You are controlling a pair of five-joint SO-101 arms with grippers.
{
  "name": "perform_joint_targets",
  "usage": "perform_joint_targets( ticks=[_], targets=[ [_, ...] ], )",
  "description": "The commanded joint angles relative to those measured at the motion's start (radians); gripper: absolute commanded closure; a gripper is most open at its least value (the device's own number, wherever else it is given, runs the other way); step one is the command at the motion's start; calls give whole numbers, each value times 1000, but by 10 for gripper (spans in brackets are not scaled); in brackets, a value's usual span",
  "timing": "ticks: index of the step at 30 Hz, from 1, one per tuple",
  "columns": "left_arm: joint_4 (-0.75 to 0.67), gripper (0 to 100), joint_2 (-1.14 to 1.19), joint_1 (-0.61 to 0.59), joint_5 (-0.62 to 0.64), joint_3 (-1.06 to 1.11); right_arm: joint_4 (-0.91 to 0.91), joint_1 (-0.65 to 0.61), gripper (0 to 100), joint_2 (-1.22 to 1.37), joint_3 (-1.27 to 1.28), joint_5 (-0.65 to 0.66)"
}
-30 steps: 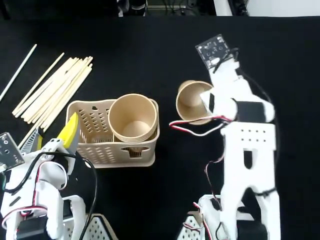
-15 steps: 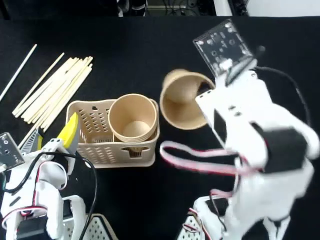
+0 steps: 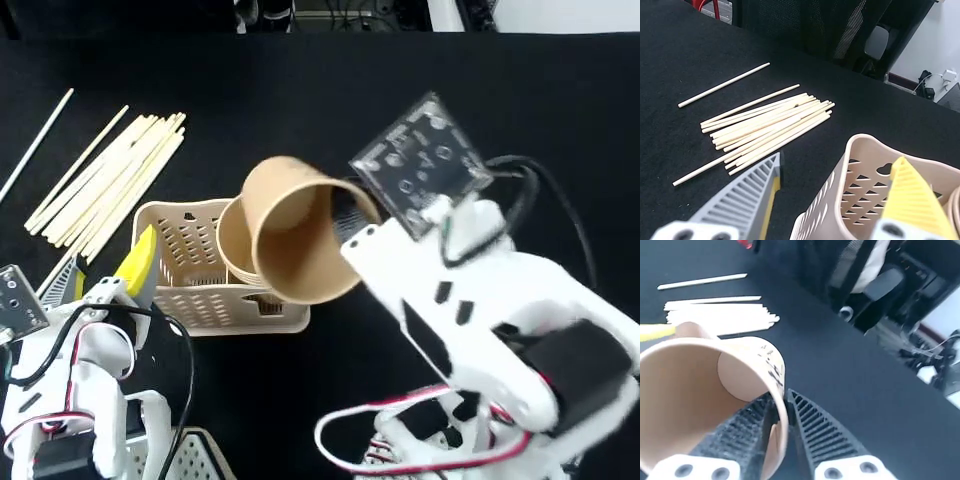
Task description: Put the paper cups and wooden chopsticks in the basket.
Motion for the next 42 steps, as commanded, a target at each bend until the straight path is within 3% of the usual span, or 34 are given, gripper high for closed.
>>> perform_joint_targets(
  ticks=[1, 15, 21, 23, 33, 37, 42],
  targets=[
    [-20, 661, 8, 5, 0, -4, 29, -20, 986, -8, 51, -15],
    [-20, 661, 8, 5, 0, 2, -178, -20, 972, -8, 315, -15],
    [-20, 661, 8, 5, 0, 2, -224, -21, 682, -12, 348, -8],
    [-20, 661, 8, 5, 0, 2, -250, -21, 636, -10, 346, -8],
    [-21, 661, 8, 5, 0, 5, -295, -41, 635, -28, 328, -8],
    [-32, 661, 12, 5, 5, 7, -282, 91, 650, -87, 326, -14],
    [-35, 662, 17, 64, 3, 5, -282, 321, 815, -156, 417, -12]
  ],
)
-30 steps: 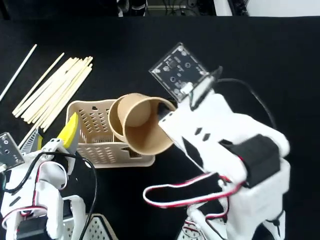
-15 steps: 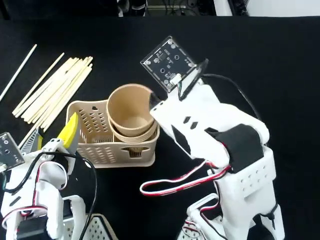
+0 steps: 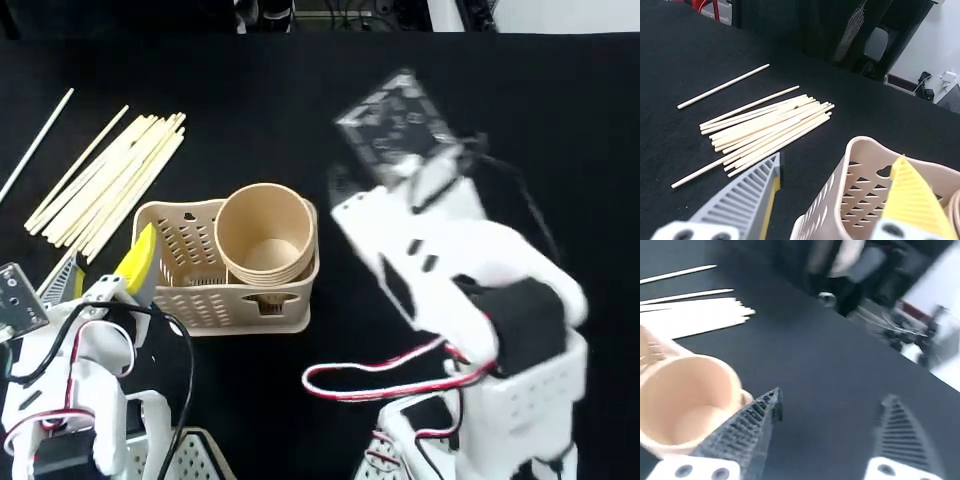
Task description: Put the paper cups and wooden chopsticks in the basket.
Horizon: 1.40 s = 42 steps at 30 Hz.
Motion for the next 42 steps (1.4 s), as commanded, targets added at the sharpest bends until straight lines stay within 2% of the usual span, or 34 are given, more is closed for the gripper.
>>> perform_joint_targets(
  ticks=[1, 5, 8, 11, 17, 22, 26, 30, 34, 38, 42],
  targets=[
    [-18, 673, 14, 74, 3, -4, -2, 204, 858, -48, 64, -6],
    [-51, 712, 63, 122, -11, -10, -54, 425, 989, -42, 262, -6],
    [-74, 715, 206, 127, -14, -47, -163, 531, 974, -33, 449, -8],
    [-46, 716, 364, 127, -20, -150, -293, 580, 974, -39, 634, -34],
    [72, 729, 520, 128, -21, -354, -509, 592, 974, -33, 918, -112],
    [115, 775, 623, 177, -146, -372, -667, 592, 974, -31, 1082, -118],
    [141, 775, 775, 214, -167, -407, -789, 595, 974, -33, 1175, -115],
    [141, 802, 908, 219, -169, -458, -838, 592, 974, -35, 1213, -115],
    [135, 967, 967, 220, -167, -519, -855, 592, 974, -35, 1221, -114],
    [141, 974, 980, 229, -158, -568, -855, 592, 974, -35, 1221, -114],
    [132, 971, 990, 338, -63, -590, -855, 592, 974, -33, 1221, -114]
  ],
)
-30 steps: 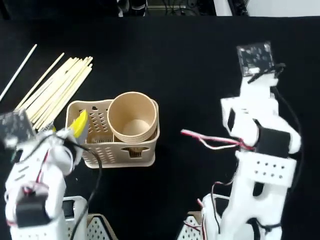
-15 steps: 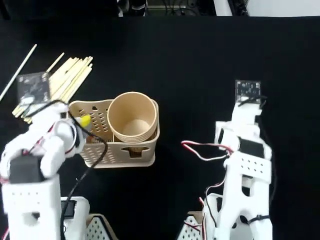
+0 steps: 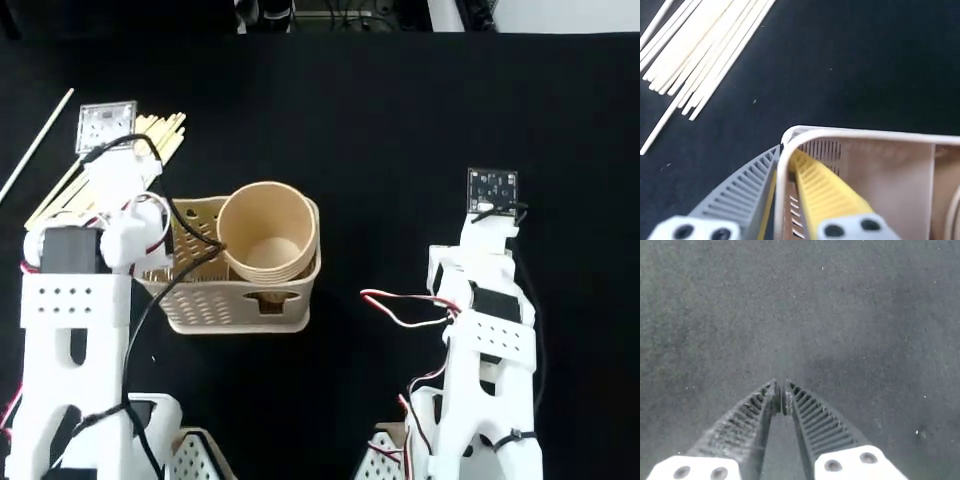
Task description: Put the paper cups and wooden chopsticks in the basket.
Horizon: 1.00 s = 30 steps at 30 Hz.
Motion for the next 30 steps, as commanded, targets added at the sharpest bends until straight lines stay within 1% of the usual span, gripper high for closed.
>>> perform_joint_targets(
  ticks=[1, 3, 5, 7, 10, 12, 16, 20, 24, 27, 28, 30],
  targets=[
    [-14, 971, 6, 125, 87, -64, -18, 11, 974, 1, -5, -3],
    [-41, 971, 38, 208, 104, -65, -18, 11, 974, 1, -5, -3],
    [-68, 971, 98, 255, 110, -65, -18, 11, 974, 1, -4, -3],
    [-87, 971, 186, 263, 117, -84, -18, 11, 974, 1, -4, -3],
    [-94, 971, 342, 262, 193, -162, -20, 12, 974, 1, -4, -3],
    [-87, 971, 431, 262, 209, -219, -20, 15, 974, 1, -4, -5],
    [-34, 970, 494, 260, 206, -300, -20, 17, 974, 1, -4, -3],
    [17, 970, 493, 222, 138, -363, -20, 17, 974, -1, -4, -3],
    [17, 970, 494, 150, 130, -371, -20, 15, 974, -1, -4, -3],
    [18, 970, 493, 131, 121, -374, -20, 12, 974, 1, -4, -3],
    [23, 966, 493, 139, 83, -372, -20, 12, 974, 1, -4, -3],
    [75, 913, 493, 163, 0, -380, -20, 12, 974, 1, -4, -3]
  ],
)
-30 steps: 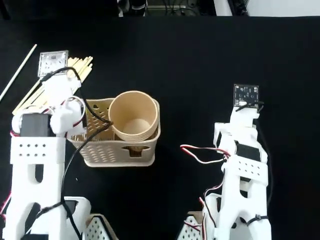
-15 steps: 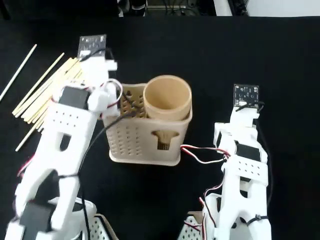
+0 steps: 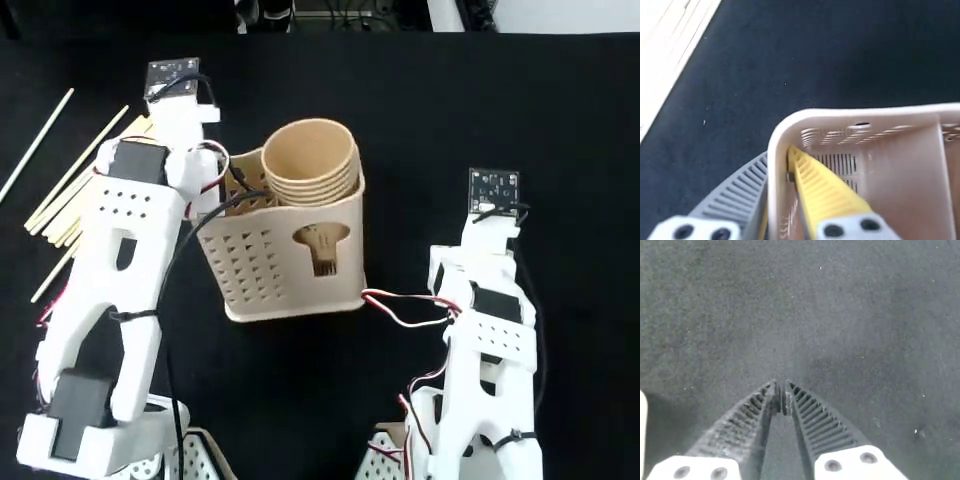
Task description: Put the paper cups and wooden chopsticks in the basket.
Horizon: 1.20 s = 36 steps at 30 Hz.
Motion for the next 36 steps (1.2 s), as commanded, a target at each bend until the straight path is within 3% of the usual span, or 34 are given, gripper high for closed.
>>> perform_joint_targets(
  ticks=[1, 4, 15, 20, 23, 28, 36],
  targets=[
    [71, 873, -3, 22, -95, -18, -20, 8, 974, 1, -4, -3],
    [86, 795, -9, 24, -95, -18, -20, 8, 974, 1, -4, -3],
    [104, 785, -261, 15, -104, -18, -20, 8, 974, 1, -4, -3],
    [229, 785, -408, -12, -288, -91, -18, 3, 974, 2, 1, -2],
    [325, 785, -430, -127, -370, -203, -18, -23, 974, 2, 4, -2],
    [330, 785, -288, -383, -540, -311, -18, -31, 974, 2, 5, -2],
    [328, 785, 206, -484, -795, -541, -18, -32, 974, 2, 5, 26]
  ],
)
